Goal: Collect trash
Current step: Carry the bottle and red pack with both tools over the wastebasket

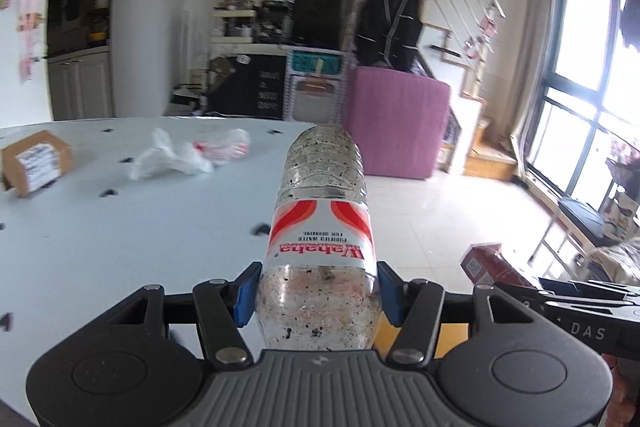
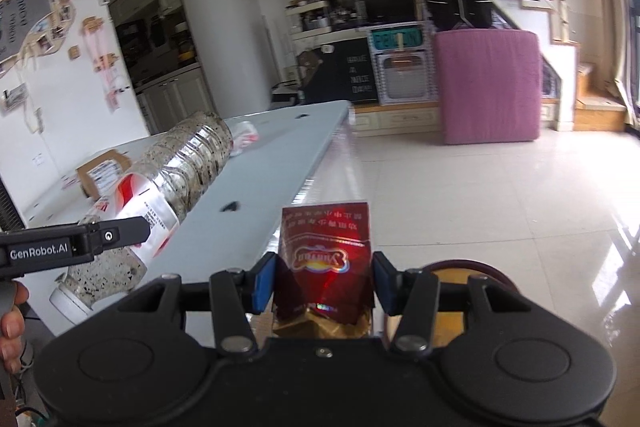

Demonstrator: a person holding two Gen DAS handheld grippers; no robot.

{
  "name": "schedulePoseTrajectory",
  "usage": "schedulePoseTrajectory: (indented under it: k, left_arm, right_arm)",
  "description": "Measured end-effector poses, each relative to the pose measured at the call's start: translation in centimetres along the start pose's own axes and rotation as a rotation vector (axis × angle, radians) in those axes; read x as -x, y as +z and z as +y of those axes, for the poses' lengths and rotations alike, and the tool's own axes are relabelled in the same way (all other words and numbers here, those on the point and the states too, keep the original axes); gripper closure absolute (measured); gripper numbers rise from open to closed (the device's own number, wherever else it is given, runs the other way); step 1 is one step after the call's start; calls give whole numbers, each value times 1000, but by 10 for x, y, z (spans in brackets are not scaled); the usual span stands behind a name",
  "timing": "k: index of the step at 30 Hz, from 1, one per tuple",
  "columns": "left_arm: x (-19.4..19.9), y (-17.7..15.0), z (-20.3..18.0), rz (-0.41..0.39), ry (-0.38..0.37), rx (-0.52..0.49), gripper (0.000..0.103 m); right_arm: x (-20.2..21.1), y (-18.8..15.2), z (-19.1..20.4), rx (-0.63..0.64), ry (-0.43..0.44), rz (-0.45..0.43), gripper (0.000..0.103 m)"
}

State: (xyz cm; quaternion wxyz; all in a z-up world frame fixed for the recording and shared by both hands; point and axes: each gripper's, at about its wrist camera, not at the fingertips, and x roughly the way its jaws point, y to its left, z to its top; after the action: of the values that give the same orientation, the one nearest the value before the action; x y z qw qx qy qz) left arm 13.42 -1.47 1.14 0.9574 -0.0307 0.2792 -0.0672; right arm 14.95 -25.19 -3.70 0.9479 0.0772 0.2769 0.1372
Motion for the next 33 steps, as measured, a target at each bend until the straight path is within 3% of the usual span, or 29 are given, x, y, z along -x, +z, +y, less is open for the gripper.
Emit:
schedulePoseTrajectory:
  k: [8, 16, 27, 33]
  left_arm:
    - [-41, -9, -53, 83, -97, -26, 44]
    - [-100, -21, -90, 219, -166, -38, 44]
    - [-218, -22, -102, 547, -195, 23, 44]
    - [-300, -37, -115, 770, -242, 55, 44]
  right_arm:
    - [6, -4, -53, -31, -76, 1, 52]
    - [-10, -7, -117, -85, -160, 38, 52]
    - [-73, -9, -177, -199, -236, 189, 52]
    - [-110, -11, -201, -275, -270, 270, 52]
